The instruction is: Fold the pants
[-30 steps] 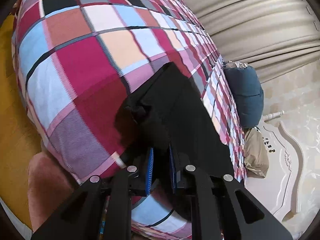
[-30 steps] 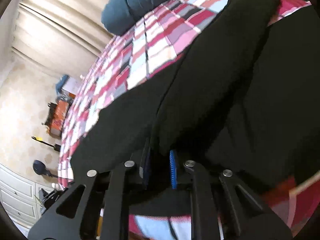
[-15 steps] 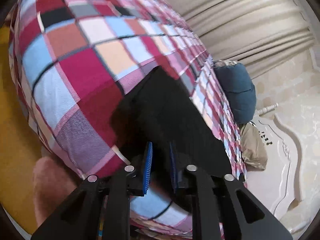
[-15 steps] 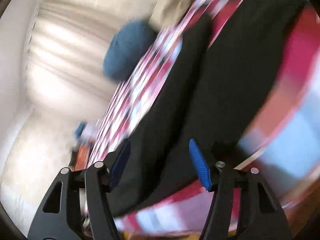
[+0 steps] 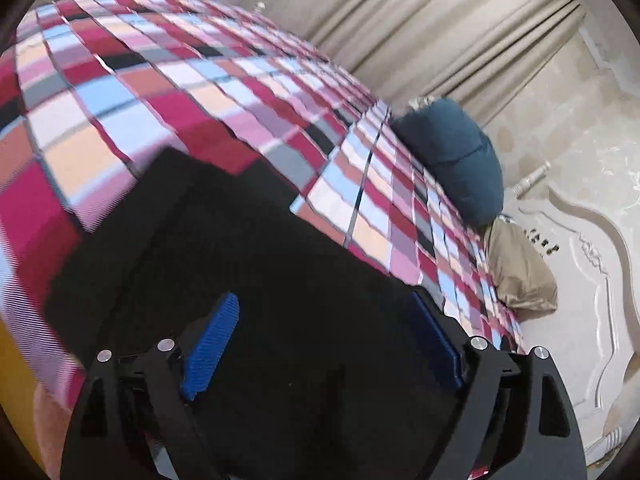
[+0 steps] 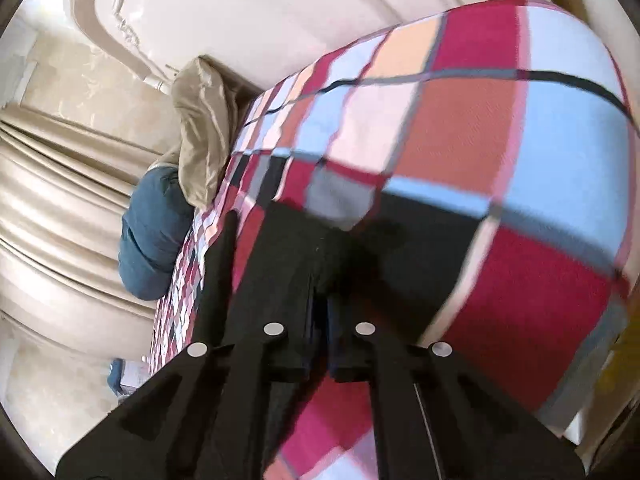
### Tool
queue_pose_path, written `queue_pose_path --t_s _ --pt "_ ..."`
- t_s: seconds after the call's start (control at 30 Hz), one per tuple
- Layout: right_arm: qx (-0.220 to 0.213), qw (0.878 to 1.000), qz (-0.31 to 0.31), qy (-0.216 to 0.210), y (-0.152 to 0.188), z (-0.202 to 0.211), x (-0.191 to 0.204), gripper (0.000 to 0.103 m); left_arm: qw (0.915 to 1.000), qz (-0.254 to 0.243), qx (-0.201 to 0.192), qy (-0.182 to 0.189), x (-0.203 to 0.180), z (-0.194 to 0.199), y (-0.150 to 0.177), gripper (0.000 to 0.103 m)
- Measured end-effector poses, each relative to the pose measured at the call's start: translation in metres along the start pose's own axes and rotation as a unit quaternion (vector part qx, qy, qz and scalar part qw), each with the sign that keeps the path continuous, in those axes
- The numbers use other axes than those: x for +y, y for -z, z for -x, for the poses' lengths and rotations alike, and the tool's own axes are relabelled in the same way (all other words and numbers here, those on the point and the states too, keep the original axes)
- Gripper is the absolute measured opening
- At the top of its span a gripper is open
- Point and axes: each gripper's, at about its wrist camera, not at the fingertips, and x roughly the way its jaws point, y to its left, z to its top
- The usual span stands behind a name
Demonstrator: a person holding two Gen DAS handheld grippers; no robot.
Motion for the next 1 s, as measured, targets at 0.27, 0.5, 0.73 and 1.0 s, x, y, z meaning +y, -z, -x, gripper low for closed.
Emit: queue_pose_path --t_s 0.27,0.5,0.73,1.0 --pt "-0.067 0.996 0.009 0.057 -0.013 0.035 0.007 0.027 0.9987 -0.047 0.011 -0.014 0.001 -0.020 0.006 0.086" --pt "0.004 0.979 0.205 0.013 0.022 -0.034 0.177 0.052 0.9983 -0.057 0.005 -0.005 0.002 -0.023 0.010 0.089" --pt "0.095 0.907 0.371 0.176 0.070 -0.210 0.274 0.052 0.9980 -0.064 0.005 -0.003 0.001 -0.024 0.011 0.090" --pt "0.125 0.869 0.387 0.282 0.082 -0.265 0.256 0.017 0.9986 -0.051 0.008 0.007 0.004 -0.027 0.009 0.090"
